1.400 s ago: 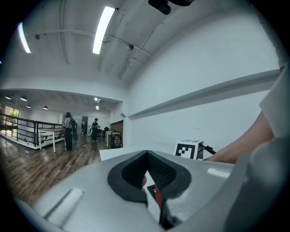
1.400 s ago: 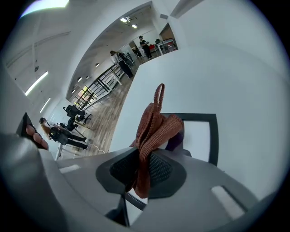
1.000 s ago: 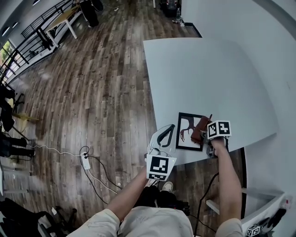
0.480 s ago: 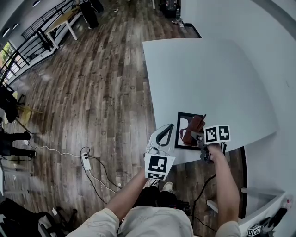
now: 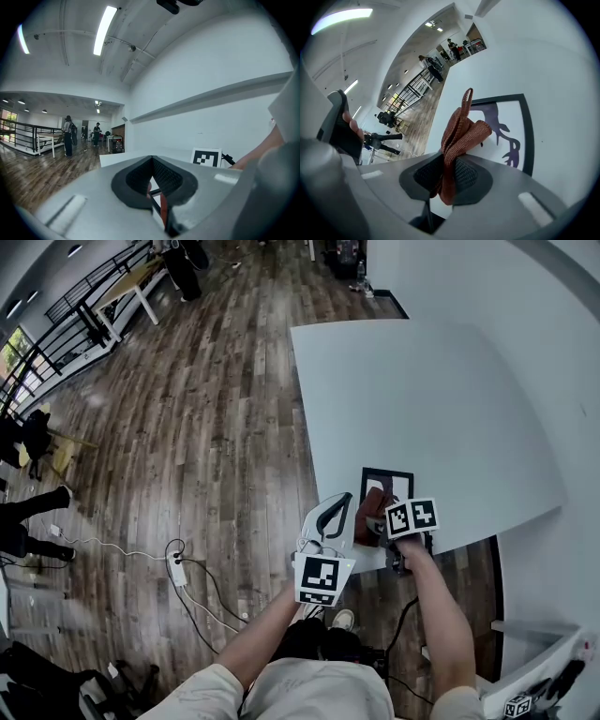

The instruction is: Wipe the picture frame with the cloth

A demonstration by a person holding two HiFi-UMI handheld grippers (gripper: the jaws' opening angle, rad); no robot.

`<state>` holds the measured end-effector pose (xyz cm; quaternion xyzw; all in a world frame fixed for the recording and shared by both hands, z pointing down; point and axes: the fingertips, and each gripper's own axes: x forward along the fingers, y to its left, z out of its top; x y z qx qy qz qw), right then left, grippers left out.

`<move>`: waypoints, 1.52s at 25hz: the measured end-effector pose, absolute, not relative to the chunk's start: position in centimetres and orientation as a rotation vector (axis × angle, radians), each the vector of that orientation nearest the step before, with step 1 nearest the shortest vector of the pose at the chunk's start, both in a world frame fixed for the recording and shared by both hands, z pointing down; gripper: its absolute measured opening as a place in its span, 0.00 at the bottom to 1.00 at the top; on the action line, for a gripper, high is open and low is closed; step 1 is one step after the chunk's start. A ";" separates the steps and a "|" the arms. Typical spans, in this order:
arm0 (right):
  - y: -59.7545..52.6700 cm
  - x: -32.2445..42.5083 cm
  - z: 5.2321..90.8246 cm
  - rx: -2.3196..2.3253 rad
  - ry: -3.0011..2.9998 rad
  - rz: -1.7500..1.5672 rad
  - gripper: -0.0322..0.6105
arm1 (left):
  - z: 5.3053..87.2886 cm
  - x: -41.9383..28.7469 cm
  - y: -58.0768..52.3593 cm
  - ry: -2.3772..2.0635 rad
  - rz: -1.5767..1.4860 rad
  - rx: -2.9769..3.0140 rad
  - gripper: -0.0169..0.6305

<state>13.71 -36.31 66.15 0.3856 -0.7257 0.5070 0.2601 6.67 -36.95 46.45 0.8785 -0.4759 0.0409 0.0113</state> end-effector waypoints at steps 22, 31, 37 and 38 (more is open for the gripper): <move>-34.6 26.7 59.9 1.558 -2.077 1.212 0.18 | 47.0 7.9 -37.0 -1.444 0.142 2.725 0.03; -32.8 26.6 46.5 2.057 -2.231 0.109 0.17 | 44.4 7.2 -36.4 -1.483 0.072 2.735 0.03; -28.9 24.0 41.7 2.218 -2.264 -0.097 0.18 | 42.9 7.0 -34.6 -1.479 0.033 2.782 0.03; -28.5 23.8 41.4 2.231 -2.265 -0.107 0.18 | 42.7 6.9 -34.3 -1.483 0.028 2.793 0.03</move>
